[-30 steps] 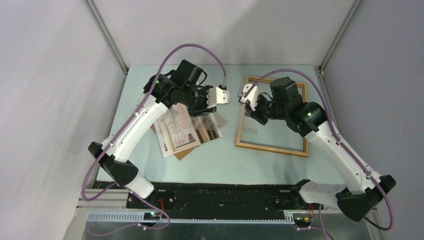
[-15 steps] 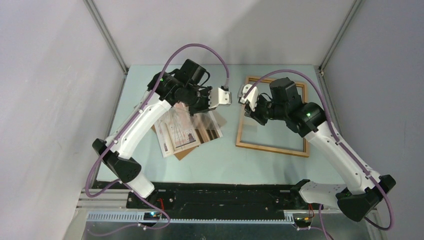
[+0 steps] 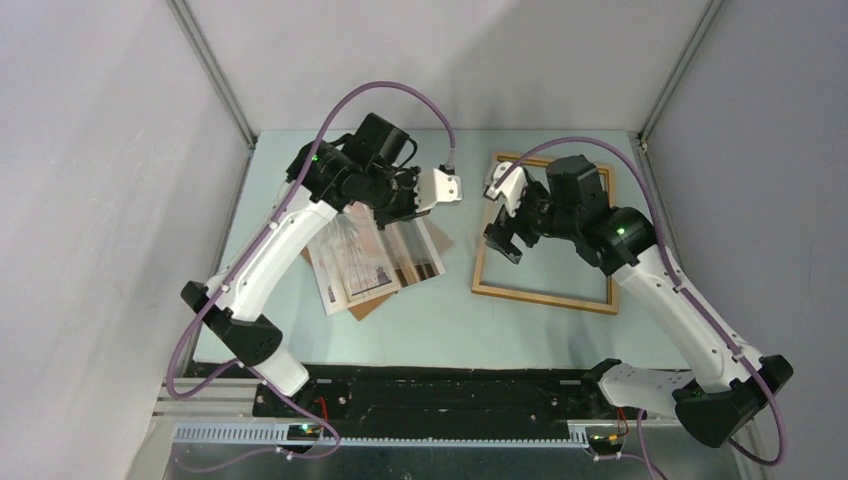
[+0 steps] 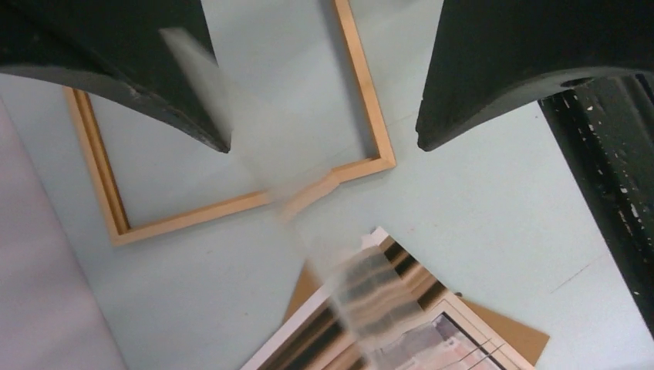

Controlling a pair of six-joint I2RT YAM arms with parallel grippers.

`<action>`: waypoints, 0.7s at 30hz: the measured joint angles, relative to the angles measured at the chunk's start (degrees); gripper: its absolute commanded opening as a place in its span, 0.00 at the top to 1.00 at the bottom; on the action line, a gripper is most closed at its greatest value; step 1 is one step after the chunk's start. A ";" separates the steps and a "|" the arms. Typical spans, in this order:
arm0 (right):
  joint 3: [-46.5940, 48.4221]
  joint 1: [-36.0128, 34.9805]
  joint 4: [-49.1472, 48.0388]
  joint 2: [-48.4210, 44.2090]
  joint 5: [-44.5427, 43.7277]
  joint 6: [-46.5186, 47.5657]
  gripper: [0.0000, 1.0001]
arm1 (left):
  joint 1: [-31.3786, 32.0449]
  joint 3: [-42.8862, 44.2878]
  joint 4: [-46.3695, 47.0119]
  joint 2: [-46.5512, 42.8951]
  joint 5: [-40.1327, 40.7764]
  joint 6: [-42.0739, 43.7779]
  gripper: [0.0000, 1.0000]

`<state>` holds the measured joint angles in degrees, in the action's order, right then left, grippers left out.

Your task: Put the photo into the frame

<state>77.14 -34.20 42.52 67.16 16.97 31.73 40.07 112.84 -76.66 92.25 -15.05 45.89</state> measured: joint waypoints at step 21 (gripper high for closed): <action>-16.20 11.43 -2.38 -5.92 5.03 -5.05 0.06 | -14.10 17.38 -0.70 -0.11 7.48 -14.38 1.00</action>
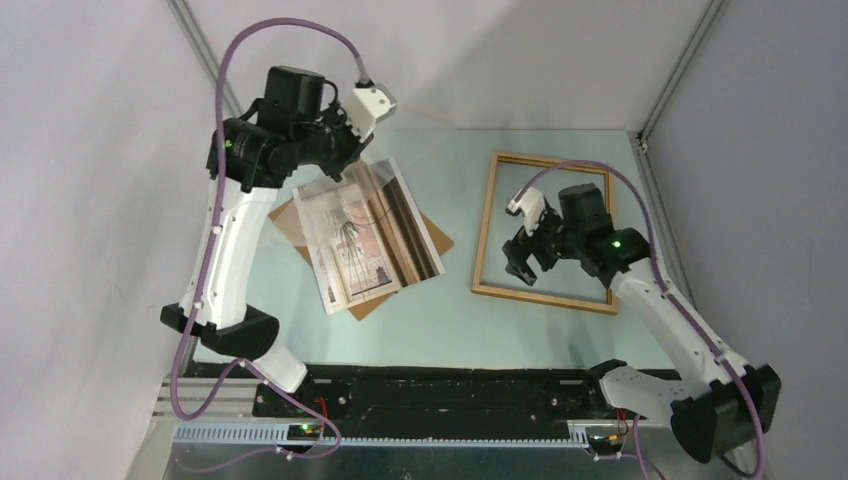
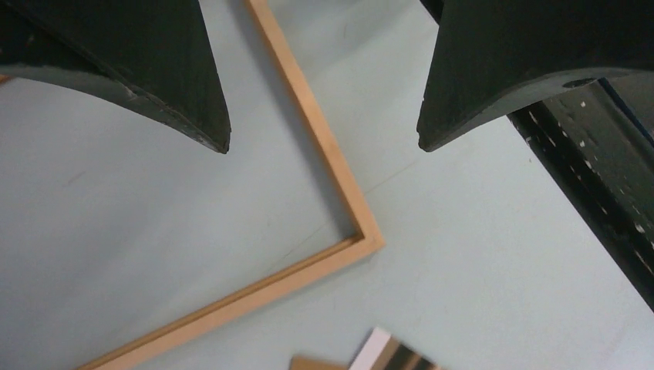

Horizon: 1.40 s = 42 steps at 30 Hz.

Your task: Put the photo into the frame

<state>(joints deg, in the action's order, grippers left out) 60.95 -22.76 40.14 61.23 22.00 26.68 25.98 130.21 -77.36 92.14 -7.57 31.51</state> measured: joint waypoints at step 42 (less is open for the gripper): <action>-6.86 -20.37 -8.90 32.81 -12.68 9.35 0.84 | -13.27 5.09 5.11 5.53 -10.12 -32.24 1.00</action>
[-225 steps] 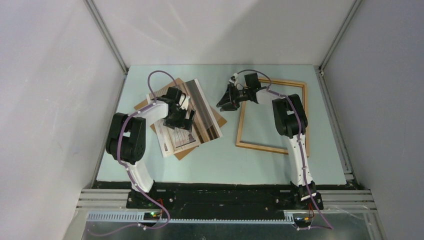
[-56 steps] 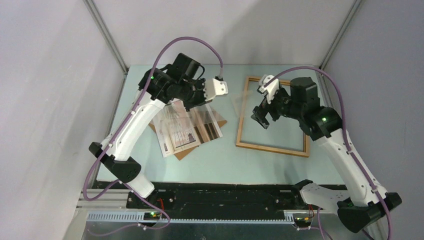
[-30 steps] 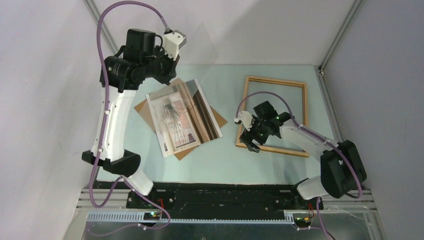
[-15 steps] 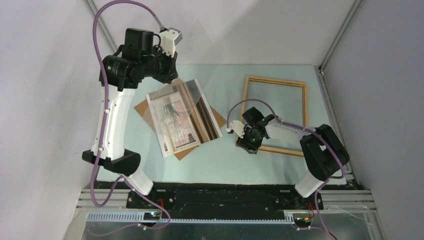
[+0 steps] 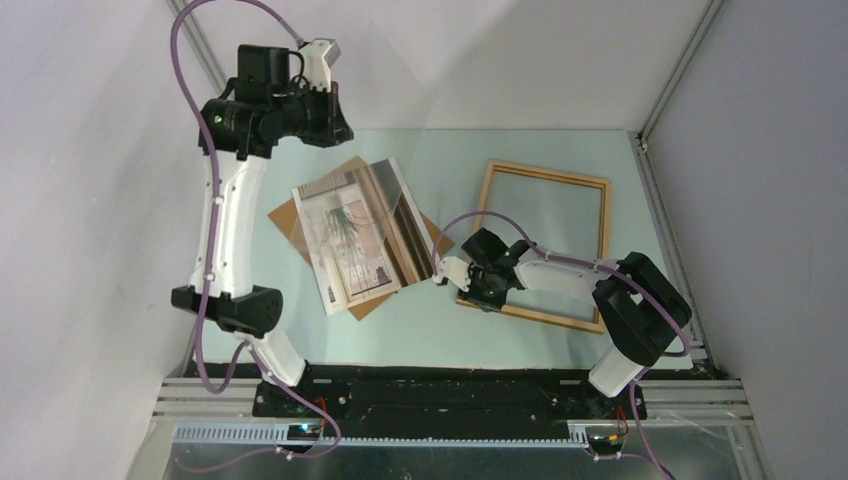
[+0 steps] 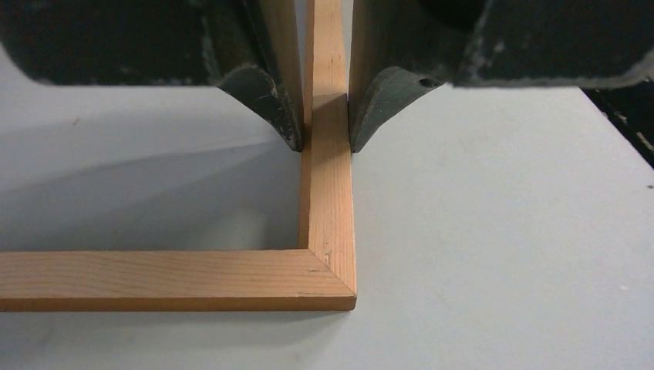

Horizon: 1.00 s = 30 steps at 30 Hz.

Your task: Put the photo into the frame

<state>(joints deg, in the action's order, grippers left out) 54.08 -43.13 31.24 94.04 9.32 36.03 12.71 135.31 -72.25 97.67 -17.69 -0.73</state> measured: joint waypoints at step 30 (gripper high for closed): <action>2.23 -7.13 -0.28 -1.60 0.42 -7.76 0.04 | -0.90 -4.55 19.30 10.56 -19.17 -15.04 1.00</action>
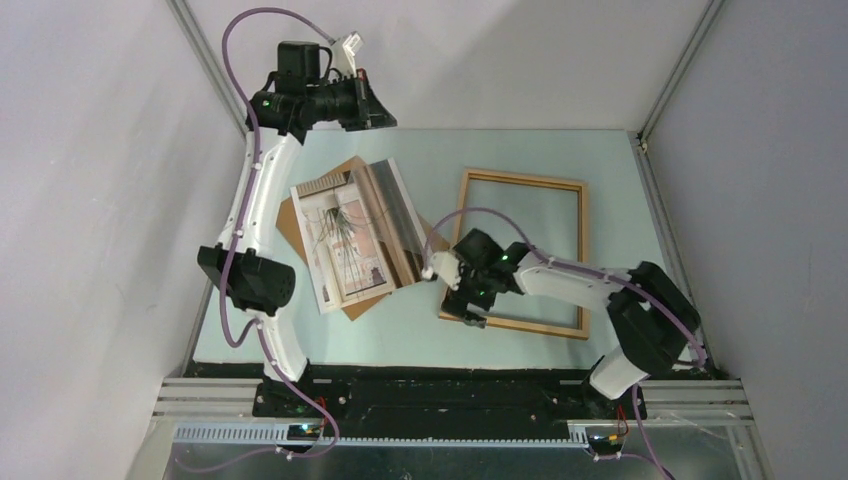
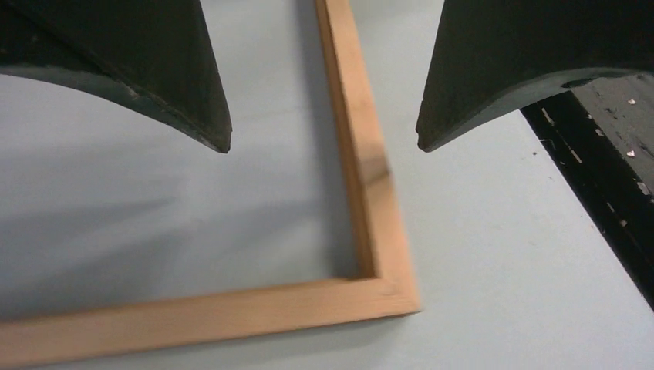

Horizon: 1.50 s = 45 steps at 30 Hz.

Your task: Put the photo into the frame

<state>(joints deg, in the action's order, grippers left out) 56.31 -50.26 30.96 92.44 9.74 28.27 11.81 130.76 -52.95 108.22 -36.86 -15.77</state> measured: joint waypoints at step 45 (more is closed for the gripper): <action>-4.35 71.23 -6.56 -23.50 23.85 -27.30 0.07 | 17.42 -43.43 69.51 7.17 -4.31 -51.28 1.00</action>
<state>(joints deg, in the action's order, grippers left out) 51.96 20.97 24.40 68.95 33.58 0.97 29.23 87.33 16.56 115.39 -41.17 -67.05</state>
